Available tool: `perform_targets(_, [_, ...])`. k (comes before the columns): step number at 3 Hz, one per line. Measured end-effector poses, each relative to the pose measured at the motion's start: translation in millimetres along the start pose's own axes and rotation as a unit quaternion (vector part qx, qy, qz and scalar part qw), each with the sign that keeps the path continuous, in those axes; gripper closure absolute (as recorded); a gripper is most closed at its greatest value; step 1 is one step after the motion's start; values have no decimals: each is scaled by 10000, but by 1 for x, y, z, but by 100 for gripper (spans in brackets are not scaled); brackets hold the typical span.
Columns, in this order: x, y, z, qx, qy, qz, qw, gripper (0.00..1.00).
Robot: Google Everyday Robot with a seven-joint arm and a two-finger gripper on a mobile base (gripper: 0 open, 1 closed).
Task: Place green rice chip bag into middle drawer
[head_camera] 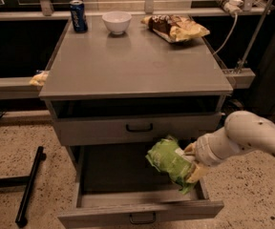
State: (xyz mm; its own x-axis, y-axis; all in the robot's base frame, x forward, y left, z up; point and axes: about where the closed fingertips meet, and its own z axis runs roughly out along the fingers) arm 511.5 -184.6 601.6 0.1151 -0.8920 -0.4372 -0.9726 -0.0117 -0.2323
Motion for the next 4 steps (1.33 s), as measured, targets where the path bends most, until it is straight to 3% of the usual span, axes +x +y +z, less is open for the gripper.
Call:
perform_targets(1, [16,1,45,-104,-70,132,9998,100])
perform_targets(2, [16,1,45,-104,-70,132,9998,100])
perform_targets(4, [49,10,72,360,-358,227,9985,100])
